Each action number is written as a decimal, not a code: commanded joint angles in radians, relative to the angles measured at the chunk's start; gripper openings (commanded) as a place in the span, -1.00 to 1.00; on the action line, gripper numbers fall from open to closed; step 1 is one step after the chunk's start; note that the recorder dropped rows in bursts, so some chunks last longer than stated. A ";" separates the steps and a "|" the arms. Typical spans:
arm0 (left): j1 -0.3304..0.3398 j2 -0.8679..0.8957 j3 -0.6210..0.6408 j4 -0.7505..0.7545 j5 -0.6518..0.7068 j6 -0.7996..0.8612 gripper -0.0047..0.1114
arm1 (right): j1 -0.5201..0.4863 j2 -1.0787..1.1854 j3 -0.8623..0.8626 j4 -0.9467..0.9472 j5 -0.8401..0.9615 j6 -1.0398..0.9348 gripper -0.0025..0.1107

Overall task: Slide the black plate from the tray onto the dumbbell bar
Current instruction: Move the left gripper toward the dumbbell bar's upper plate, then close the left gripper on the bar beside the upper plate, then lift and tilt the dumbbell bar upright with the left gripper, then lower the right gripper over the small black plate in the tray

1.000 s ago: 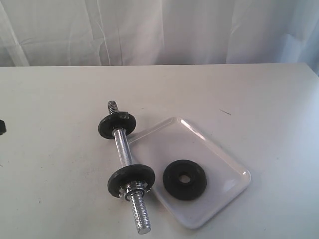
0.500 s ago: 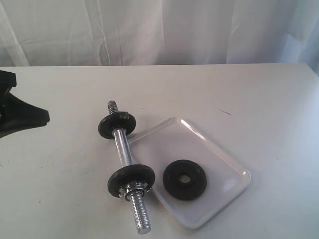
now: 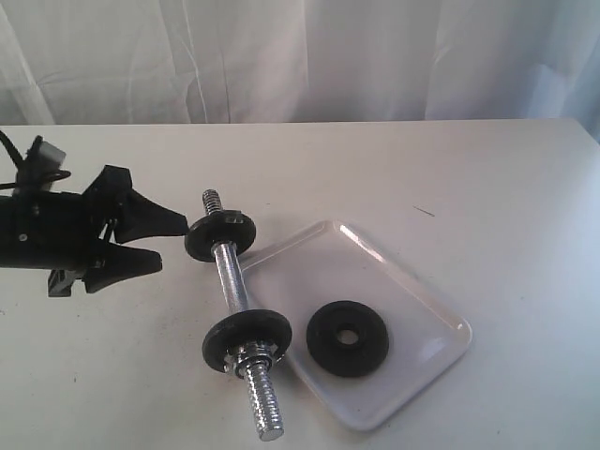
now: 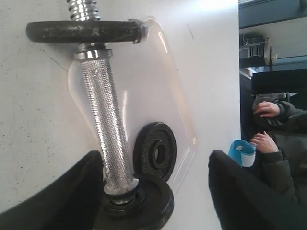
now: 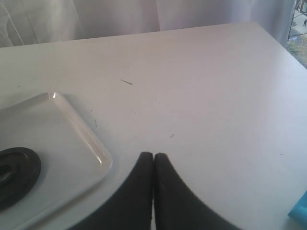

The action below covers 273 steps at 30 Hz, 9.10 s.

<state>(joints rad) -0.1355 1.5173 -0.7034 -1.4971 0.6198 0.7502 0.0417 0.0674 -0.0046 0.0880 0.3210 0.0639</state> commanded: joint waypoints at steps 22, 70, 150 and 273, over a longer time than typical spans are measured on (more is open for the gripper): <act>-0.108 0.204 -0.025 -0.247 -0.058 0.241 0.25 | -0.003 -0.007 0.005 -0.007 -0.010 0.001 -0.96; -0.216 0.341 -0.194 -0.247 -0.227 0.187 0.25 | -0.003 -0.007 0.005 -0.007 -0.010 0.001 -0.96; -0.285 0.458 -0.311 -0.247 -0.251 0.165 0.22 | -0.003 -0.007 0.005 -0.007 -0.010 0.001 -0.96; -0.285 0.006 -0.183 0.336 -0.027 0.446 -0.92 | 0.044 0.017 -0.155 -0.002 -0.380 0.763 -0.96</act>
<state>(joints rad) -0.4182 1.5727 -0.8626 -1.0706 0.5334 1.1896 0.0574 0.0637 -0.0599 0.2095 -0.0892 0.8192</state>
